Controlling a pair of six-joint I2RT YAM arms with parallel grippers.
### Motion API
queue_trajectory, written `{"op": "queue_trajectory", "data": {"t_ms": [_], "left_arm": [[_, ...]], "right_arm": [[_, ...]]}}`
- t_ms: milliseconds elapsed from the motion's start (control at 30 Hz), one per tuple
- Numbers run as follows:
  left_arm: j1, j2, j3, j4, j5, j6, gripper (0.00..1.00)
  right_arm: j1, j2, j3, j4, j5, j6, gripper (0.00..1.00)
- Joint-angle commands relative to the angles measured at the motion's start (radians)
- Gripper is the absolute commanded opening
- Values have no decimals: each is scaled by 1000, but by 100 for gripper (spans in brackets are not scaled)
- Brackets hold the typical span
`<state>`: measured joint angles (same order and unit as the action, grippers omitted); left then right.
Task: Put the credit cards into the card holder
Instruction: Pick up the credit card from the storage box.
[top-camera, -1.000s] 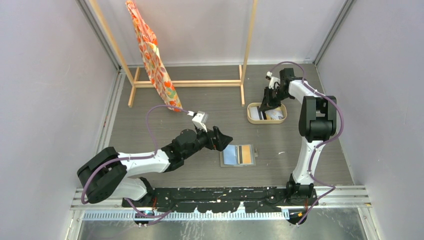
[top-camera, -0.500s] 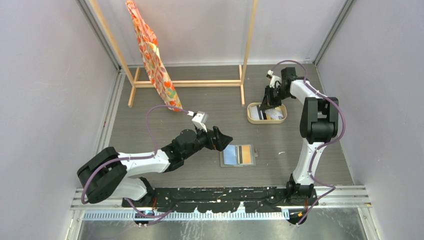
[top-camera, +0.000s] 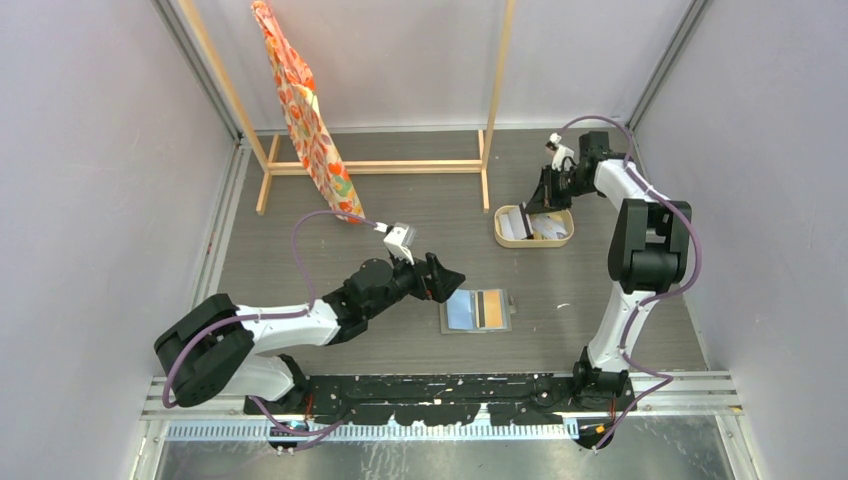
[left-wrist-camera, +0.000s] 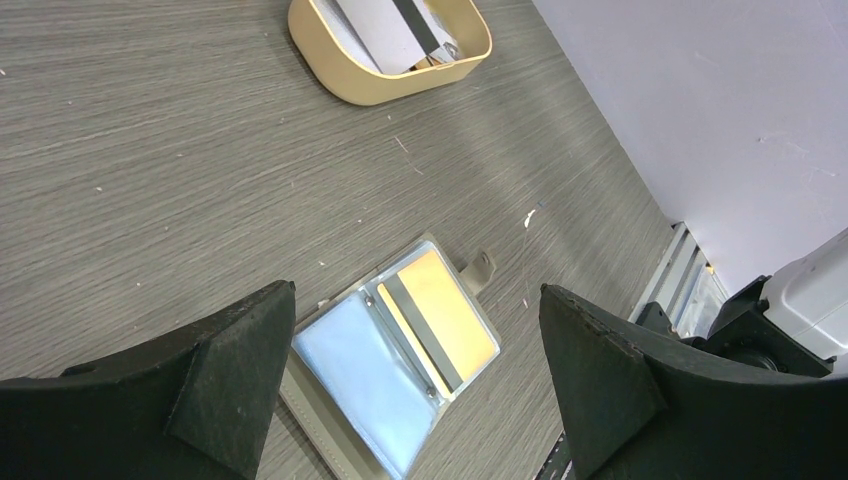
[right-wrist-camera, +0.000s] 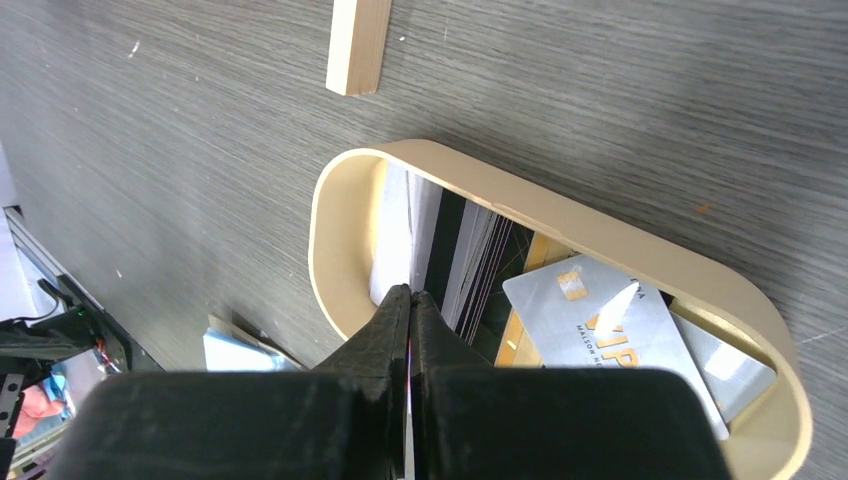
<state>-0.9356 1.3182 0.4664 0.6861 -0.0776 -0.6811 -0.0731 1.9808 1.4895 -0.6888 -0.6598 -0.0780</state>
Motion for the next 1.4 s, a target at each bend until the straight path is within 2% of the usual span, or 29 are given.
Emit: {"op": "queue_trajectory", "data": {"t_ms": [0, 533, 867, 933, 1033, 1167, 1367], "left_arm": [[1, -4, -10, 69, -13, 0, 93], [4, -11, -21, 96, -8, -1, 93], [23, 30, 91, 20, 73, 27, 99], [29, 54, 128, -5, 124, 23, 100], [59, 105, 182, -8, 195, -36, 100], [119, 204, 217, 95, 298, -181, 100], [136, 334, 323, 113, 331, -283, 98]], "right_arm": [[-20, -64, -6, 8, -58, -19, 1], [-71, -107, -42, 64, -140, 44, 1], [-105, -134, -75, 138, -200, 150, 1], [-106, -143, -80, 149, -209, 167, 1], [-108, -162, -88, 166, -227, 197, 1], [-109, -191, -102, 189, -248, 231, 1], [-114, -219, -124, 219, -304, 296, 1]]}}
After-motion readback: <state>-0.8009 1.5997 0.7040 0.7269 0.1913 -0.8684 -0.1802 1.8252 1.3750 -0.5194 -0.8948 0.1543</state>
